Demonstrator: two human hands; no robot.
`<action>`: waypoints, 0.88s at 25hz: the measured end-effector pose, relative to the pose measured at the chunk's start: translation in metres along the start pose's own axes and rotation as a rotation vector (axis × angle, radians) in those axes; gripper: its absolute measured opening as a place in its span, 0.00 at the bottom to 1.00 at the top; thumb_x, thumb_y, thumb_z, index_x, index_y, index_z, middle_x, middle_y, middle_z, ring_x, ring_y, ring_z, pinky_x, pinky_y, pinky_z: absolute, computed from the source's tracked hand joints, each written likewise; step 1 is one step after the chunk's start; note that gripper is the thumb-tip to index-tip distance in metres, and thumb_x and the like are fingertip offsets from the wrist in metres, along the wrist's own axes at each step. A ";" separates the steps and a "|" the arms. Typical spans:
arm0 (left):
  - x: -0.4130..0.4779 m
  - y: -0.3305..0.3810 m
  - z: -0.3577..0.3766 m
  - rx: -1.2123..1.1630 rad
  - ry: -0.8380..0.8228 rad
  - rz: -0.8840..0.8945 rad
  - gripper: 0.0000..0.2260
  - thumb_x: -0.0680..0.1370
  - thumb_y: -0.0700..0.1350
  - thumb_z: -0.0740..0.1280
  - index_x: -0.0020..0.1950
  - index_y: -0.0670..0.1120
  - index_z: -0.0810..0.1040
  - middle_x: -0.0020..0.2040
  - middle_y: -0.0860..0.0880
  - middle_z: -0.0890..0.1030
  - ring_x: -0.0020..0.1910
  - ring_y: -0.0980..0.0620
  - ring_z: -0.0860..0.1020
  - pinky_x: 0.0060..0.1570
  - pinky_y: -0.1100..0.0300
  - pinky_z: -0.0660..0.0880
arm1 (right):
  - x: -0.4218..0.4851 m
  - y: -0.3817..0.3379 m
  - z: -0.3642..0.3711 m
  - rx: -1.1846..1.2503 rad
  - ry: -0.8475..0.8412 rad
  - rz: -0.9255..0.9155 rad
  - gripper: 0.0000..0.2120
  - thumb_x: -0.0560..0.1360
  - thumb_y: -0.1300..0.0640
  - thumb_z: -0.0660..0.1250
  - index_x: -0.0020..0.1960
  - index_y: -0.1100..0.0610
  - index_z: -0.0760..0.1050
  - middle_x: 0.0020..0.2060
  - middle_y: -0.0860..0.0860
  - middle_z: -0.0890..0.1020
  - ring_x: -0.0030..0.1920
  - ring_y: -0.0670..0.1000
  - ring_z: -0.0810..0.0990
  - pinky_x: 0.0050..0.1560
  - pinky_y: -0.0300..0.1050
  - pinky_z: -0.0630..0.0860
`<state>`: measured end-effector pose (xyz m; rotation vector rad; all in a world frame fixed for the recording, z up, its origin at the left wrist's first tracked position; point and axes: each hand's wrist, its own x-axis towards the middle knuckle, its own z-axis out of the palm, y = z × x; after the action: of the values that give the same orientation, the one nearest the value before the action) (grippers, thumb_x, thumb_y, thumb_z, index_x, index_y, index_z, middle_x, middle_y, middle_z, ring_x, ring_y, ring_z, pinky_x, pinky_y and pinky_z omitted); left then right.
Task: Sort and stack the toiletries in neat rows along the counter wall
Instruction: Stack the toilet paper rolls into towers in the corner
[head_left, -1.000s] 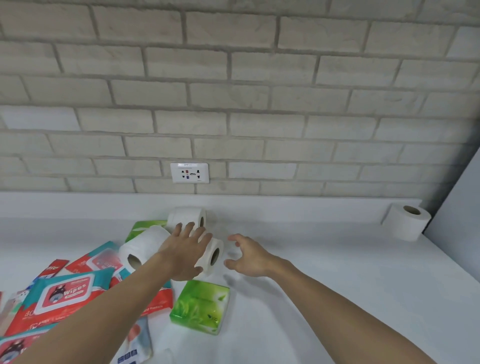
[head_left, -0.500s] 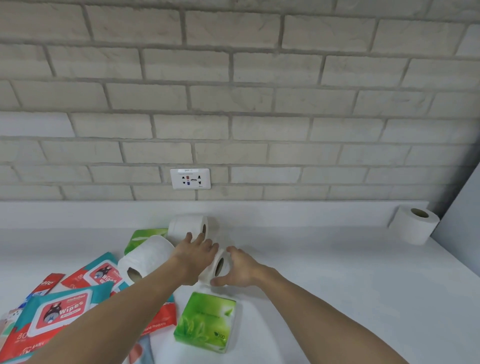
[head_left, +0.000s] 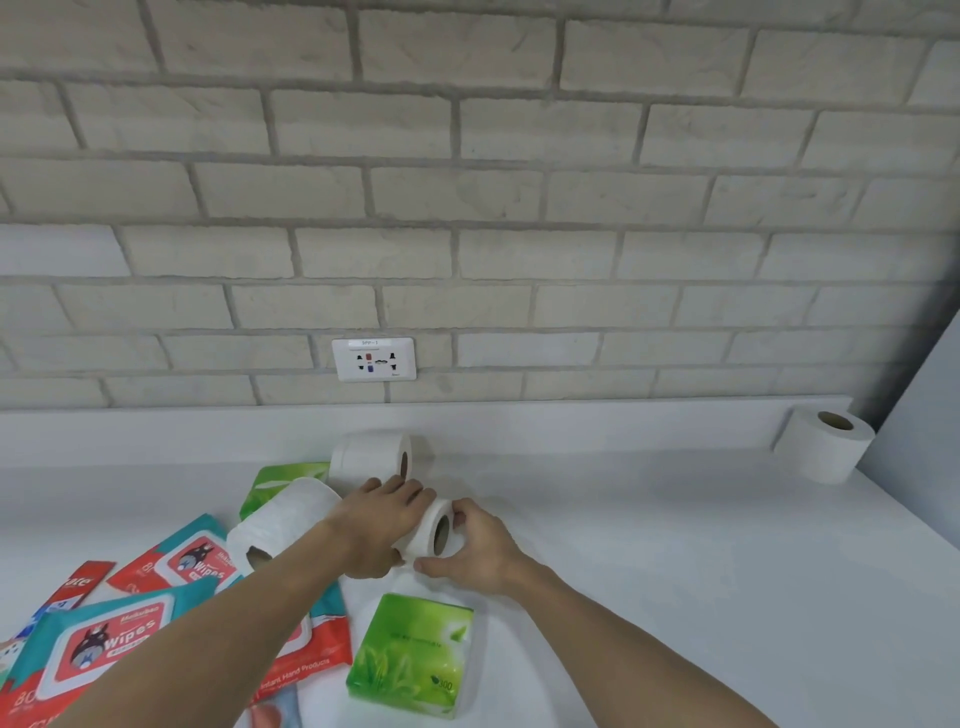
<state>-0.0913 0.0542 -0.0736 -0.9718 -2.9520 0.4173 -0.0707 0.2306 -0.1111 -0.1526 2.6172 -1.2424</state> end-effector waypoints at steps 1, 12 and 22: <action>-0.001 0.000 -0.001 -0.024 0.022 0.001 0.35 0.72 0.55 0.70 0.73 0.48 0.58 0.69 0.49 0.66 0.66 0.48 0.68 0.64 0.53 0.66 | -0.003 0.000 -0.002 0.067 0.005 -0.014 0.35 0.61 0.44 0.80 0.63 0.50 0.69 0.53 0.42 0.75 0.55 0.47 0.75 0.58 0.42 0.74; 0.001 0.017 -0.021 -0.499 0.239 0.024 0.37 0.68 0.57 0.73 0.72 0.50 0.60 0.66 0.53 0.69 0.63 0.51 0.69 0.66 0.56 0.67 | -0.044 -0.002 -0.038 0.359 0.197 -0.129 0.36 0.61 0.53 0.82 0.65 0.49 0.69 0.58 0.47 0.73 0.52 0.50 0.79 0.48 0.42 0.80; 0.023 0.080 -0.043 -0.983 0.312 -0.004 0.34 0.66 0.54 0.77 0.68 0.54 0.66 0.63 0.57 0.73 0.62 0.56 0.72 0.64 0.56 0.70 | -0.108 0.016 -0.084 0.644 0.398 -0.096 0.39 0.65 0.55 0.81 0.69 0.43 0.63 0.59 0.44 0.76 0.51 0.41 0.81 0.41 0.32 0.77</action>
<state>-0.0596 0.1398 -0.0537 -0.9095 -2.7738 -1.1730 0.0120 0.3243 -0.0540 0.0975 2.3570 -2.2699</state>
